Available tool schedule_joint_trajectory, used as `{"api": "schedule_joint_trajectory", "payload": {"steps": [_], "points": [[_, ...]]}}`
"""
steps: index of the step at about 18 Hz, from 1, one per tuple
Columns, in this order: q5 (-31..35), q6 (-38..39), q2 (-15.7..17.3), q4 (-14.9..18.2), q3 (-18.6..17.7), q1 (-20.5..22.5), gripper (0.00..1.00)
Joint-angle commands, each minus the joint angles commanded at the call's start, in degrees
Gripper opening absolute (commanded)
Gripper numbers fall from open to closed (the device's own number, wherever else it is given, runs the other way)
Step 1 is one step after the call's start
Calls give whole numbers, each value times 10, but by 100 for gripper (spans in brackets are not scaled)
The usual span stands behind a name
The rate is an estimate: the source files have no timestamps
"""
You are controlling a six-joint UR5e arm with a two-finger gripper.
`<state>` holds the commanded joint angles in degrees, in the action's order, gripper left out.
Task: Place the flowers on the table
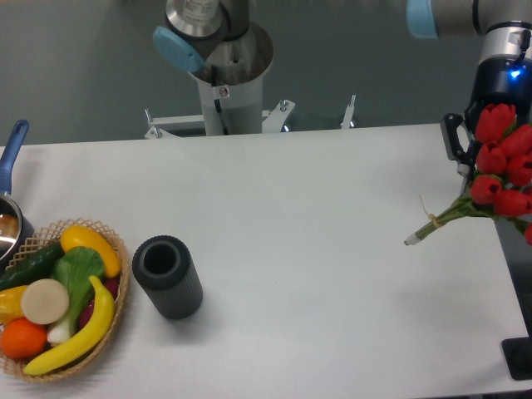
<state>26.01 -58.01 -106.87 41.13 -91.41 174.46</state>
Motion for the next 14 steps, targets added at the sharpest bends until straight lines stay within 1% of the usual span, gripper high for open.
{"api": "schedule_joint_trajectory", "payload": {"steps": [1, 3, 6, 8, 12, 14], "points": [[1, -1, 0, 0, -1, -2, 39], [5, 5, -1, 3, 10, -2, 39], [12, 19, 1, 5, 6, 0, 39], [30, 38, 3, 5, 10, -1, 39], [117, 51, 19, 6, 7, -8, 39], [176, 51, 25, 5, 5, -32, 39]]}}
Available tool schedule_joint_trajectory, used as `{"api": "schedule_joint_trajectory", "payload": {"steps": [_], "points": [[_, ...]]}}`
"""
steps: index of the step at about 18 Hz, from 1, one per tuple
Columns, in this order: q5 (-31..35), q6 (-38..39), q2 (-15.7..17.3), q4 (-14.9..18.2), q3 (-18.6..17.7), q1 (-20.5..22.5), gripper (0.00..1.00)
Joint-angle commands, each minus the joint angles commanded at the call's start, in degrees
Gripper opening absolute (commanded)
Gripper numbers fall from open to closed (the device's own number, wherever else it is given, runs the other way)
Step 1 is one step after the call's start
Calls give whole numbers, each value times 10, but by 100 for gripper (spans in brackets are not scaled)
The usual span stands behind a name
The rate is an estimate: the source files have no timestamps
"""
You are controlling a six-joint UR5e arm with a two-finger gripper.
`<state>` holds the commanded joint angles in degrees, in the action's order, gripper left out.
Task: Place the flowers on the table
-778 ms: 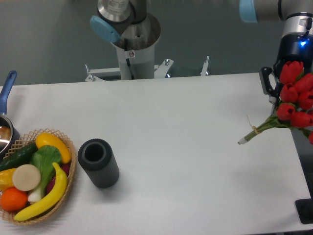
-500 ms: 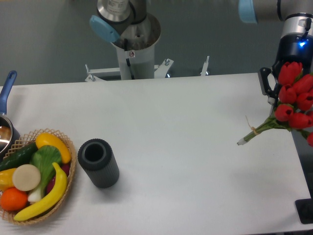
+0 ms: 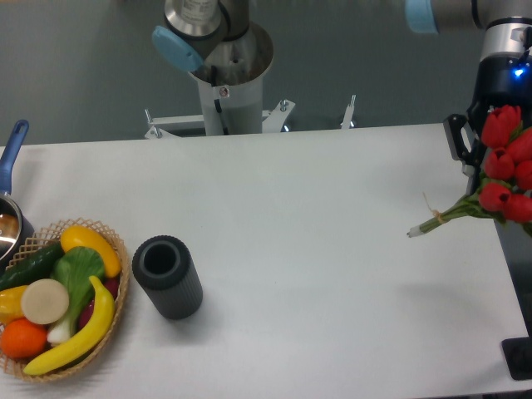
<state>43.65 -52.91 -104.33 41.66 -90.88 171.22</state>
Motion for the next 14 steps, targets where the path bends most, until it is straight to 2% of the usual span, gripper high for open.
{"api": "schedule_joint_trajectory", "payload": {"steps": [6, 14], "points": [[190, 0, 17, 2, -7, -90, 39], [421, -2, -7, 6, -25, -201, 39]]}}
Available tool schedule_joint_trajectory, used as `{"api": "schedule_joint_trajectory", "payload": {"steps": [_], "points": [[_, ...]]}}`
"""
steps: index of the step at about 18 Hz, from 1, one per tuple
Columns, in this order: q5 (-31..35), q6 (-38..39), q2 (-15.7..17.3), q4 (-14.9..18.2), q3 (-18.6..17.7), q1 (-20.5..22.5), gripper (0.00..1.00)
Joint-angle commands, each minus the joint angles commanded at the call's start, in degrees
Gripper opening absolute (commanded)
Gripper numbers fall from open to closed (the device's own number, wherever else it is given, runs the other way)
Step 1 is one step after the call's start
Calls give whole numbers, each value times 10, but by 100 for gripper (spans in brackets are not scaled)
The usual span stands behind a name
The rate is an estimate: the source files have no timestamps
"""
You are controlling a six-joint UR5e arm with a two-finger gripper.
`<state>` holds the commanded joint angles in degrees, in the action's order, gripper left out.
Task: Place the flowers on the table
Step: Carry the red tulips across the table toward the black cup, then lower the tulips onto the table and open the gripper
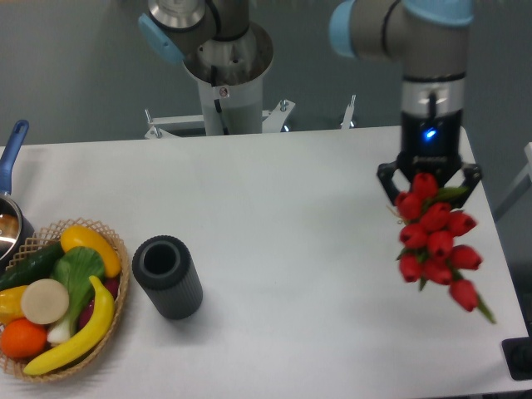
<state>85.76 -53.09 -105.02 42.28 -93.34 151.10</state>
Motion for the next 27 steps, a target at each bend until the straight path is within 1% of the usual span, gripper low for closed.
{"api": "schedule_joint_trajectory", "payload": {"steps": [7, 12, 13, 16, 18, 20, 23, 24, 25, 27], "points": [[141, 2, -46, -1, -2, -68, 39], [205, 2, -99, -2, 8, -102, 39], [221, 2, -118, -4, 10, -110, 39], [231, 3, -142, -5, 18, -121, 39], [228, 3, -149, -5, 20, -126, 40], [224, 2, -153, -5, 20, -128, 46], [221, 2, -164, -7, 21, -128, 46], [221, -1, -165, -7, 21, -129, 53], [221, -3, -166, -7, 22, -129, 57], [221, -4, -168, -7, 23, -129, 60]]}}
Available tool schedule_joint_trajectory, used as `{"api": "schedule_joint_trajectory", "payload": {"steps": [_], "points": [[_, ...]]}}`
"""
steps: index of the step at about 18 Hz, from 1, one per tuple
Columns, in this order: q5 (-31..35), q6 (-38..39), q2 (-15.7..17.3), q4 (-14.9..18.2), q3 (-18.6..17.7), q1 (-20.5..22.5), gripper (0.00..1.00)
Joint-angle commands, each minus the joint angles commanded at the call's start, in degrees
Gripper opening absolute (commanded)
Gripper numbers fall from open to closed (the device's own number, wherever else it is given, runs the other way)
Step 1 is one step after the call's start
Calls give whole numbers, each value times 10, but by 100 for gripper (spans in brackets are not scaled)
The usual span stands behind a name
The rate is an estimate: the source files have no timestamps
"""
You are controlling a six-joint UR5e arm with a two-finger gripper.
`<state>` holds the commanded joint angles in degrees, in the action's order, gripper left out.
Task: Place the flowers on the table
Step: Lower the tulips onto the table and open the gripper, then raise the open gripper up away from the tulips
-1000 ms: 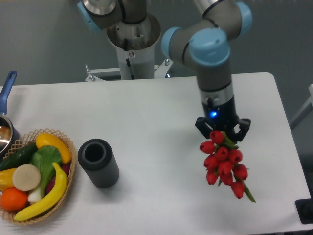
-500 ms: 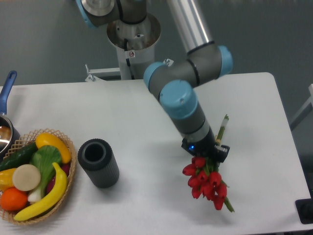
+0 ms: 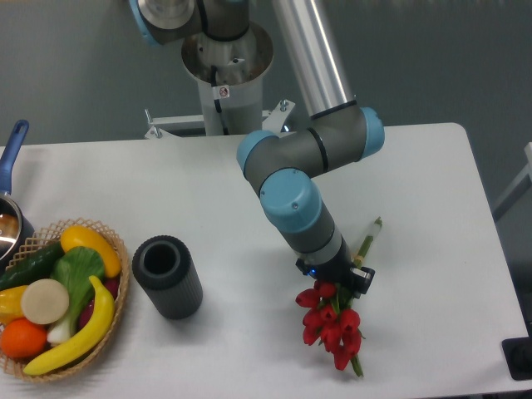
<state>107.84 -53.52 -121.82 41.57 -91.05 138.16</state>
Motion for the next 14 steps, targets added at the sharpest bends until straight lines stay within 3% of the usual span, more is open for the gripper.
{"api": "schedule_joint_trajectory", "payload": {"steps": [1, 2, 5, 9, 14], "points": [[0, 0, -1, 0, 0, 0, 64], [0, -2, -2, 0, 0, 0, 83], [1, 2, 1, -1, -2, -1, 100], [-1, 4, 32, -1, -11, -5, 100], [-62, -2, 70, 10, 25, 25, 100]]}}
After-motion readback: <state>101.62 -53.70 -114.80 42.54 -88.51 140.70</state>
